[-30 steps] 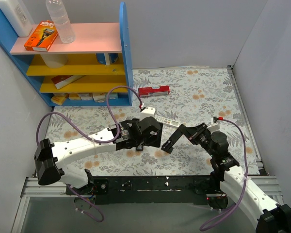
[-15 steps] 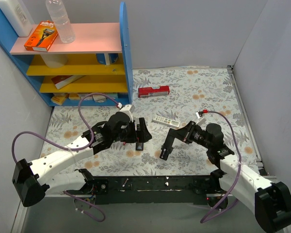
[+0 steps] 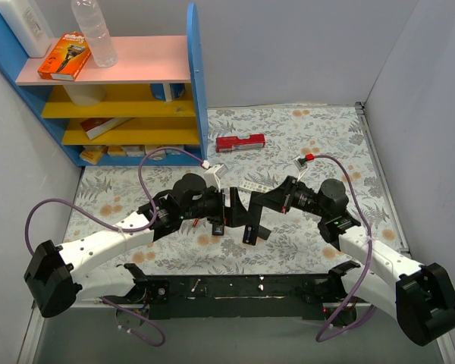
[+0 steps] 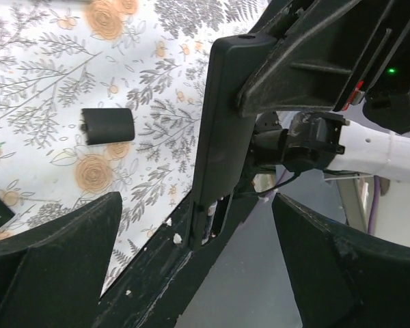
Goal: Load the batteries into the remote control
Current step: Adjust the remote control.
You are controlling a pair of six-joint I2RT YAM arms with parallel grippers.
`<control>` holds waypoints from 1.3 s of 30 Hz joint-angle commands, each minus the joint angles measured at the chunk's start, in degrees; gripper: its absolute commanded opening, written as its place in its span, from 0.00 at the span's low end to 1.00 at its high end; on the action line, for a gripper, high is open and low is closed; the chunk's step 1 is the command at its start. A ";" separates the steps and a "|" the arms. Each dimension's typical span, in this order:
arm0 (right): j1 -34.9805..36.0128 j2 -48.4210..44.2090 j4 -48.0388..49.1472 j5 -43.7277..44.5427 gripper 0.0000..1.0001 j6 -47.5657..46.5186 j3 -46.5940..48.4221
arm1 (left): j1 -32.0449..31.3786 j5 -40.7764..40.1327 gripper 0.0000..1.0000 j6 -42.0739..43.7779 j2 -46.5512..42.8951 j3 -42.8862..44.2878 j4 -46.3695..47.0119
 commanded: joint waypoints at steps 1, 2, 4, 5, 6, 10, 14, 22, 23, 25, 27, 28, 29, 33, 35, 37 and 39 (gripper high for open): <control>0.88 1.07 9.56 -3.13 0.01 2.95 2.83 | 0.27 4.56 0.89 -0.52 0.74 -1.00 5.27; 0.96 1.77 10.54 -3.66 0.01 3.65 2.91 | 0.27 4.38 0.88 -0.35 1.18 -1.00 5.36; 1.49 2.39 12.56 -4.36 0.01 4.71 3.26 | 0.27 5.34 0.83 -0.08 1.62 -0.92 6.15; 1.75 2.66 12.92 -4.36 0.01 4.89 3.35 | 0.27 5.78 0.81 0.09 1.89 -0.74 6.33; 2.19 2.75 13.01 -4.36 0.01 4.89 3.70 | 0.27 7.01 0.80 0.09 2.32 -0.65 7.20; 3.42 3.62 13.71 -4.80 0.01 4.80 4.23 | 0.27 8.95 0.67 -0.70 2.15 -1.09 9.76; 4.65 4.68 14.68 -4.89 0.01 4.63 4.58 | 0.27 9.22 0.45 -1.84 1.28 -2.05 12.04; 7.46 8.01 14.78 -7.26 0.03 2.44 6.95 | 0.36 0.63 0.00 -4.99 -5.39 -4.34 7.22; 7.64 8.63 13.90 -7.35 0.08 1.73 7.39 | 0.36 -0.88 0.00 -5.53 -6.19 -4.34 6.16; 7.82 9.25 11.01 -7.35 0.30 -2.47 9.94 | 0.45 -6.49 0.00 -6.76 -9.00 -4.17 1.51; 8.17 10.74 1.80 -7.09 0.45 -10.69 14.66 | 0.45 -14.20 0.00 -9.21 -11.98 -3.73 -5.92; 8.43 11.27 -2.59 -6.05 0.55 -13.80 16.43 | 0.45 -16.69 0.00 -10.09 -13.04 -2.86 -8.93; 8.70 12.93 -9.68 -5.08 0.56 -17.40 18.54 | 0.45 -20.19 0.00 -12.10 -14.01 -2.50 -11.75; 10.10 18.64 -21.93 -1.03 0.65 -29.98 26.89 | 0.36 -32.07 0.00 -18.51 -19.81 -0.04 -28.86; 10.89 22.76 -24.76 1.16 0.65 -36.38 31.64 | 0.36 -38.31 0.00 -21.51 -22.97 1.80 -34.34; 13.00 25.76 -28.89 4.14 0.63 -40.97 34.98 | 0.45 -41.66 0.00 -25.30 -25.08 2.86 -41.29; 15.71 30.68 -31.79 5.82 0.61 -48.17 40.25 | 0.45 -45.35 0.00 -27.14 -28.16 4.53 -46.46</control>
